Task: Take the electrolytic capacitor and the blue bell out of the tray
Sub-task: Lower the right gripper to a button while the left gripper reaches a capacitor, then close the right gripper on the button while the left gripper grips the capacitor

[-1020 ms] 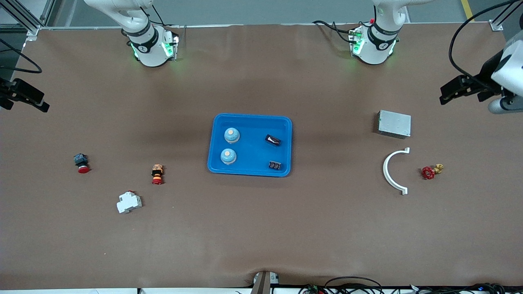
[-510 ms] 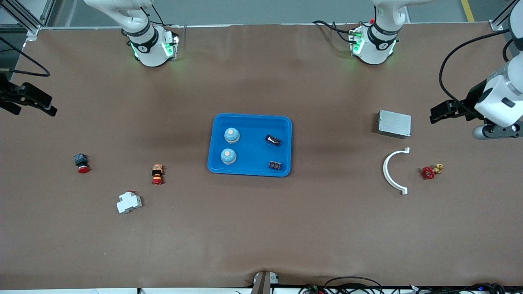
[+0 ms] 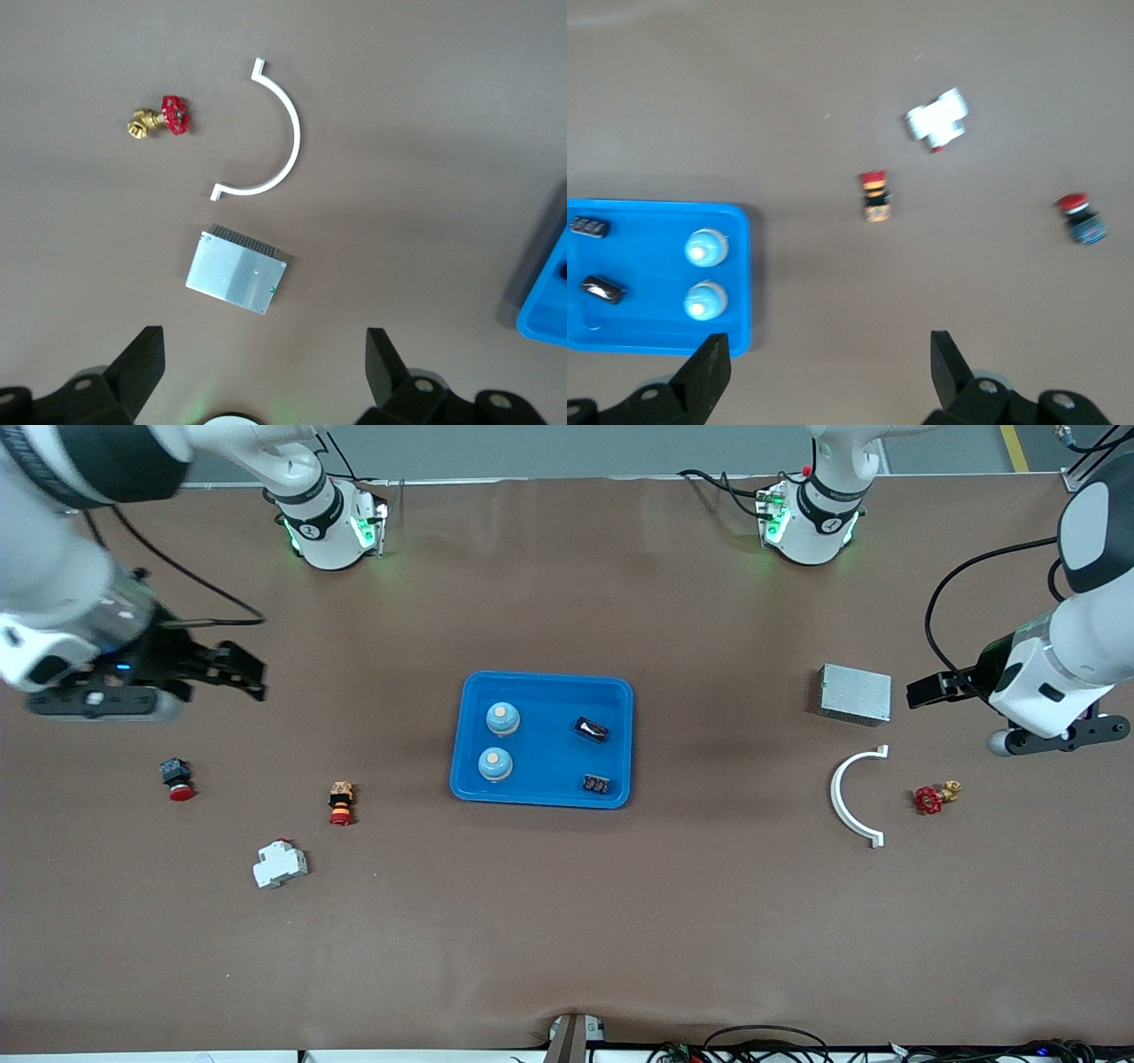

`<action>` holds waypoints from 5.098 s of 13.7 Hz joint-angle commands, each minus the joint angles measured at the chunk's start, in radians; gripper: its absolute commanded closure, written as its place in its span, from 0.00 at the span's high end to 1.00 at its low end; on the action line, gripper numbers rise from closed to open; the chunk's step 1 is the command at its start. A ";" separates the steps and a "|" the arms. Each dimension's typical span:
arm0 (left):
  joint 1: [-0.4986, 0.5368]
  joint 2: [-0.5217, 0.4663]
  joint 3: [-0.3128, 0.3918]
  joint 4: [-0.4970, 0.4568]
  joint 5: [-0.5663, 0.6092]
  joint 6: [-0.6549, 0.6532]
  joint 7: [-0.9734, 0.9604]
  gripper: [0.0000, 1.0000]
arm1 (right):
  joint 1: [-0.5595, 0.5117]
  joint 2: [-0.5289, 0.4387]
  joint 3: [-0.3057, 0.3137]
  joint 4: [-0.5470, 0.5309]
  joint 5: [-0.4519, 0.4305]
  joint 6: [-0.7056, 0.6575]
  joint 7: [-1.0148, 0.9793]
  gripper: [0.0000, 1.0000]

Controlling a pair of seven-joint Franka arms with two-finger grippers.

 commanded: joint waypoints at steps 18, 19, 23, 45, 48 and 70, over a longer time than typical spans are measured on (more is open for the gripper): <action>-0.015 -0.028 -0.060 -0.366 -0.010 0.272 -0.288 1.00 | 0.379 0.190 -0.008 -0.339 0.170 0.437 0.380 1.00; -0.020 -0.015 -0.087 -0.366 -0.011 0.283 -0.348 1.00 | 0.388 0.208 -0.008 -0.342 0.170 0.465 0.380 1.00; -0.023 0.047 -0.189 -0.336 -0.019 0.299 -0.555 1.00 | 0.408 0.273 -0.010 -0.357 0.167 0.563 0.379 1.00; -0.389 0.571 -0.268 0.036 -0.002 0.644 -1.451 0.92 | 0.448 0.481 -0.013 -0.357 0.134 0.707 0.376 1.00; -0.455 0.610 -0.214 0.037 0.023 0.704 -1.489 0.90 | 0.450 0.490 -0.013 -0.360 0.133 0.703 0.377 1.00; -0.445 0.405 -0.131 0.022 0.035 0.461 -1.473 0.00 | 0.292 0.133 -0.019 -0.333 0.034 0.267 0.034 0.19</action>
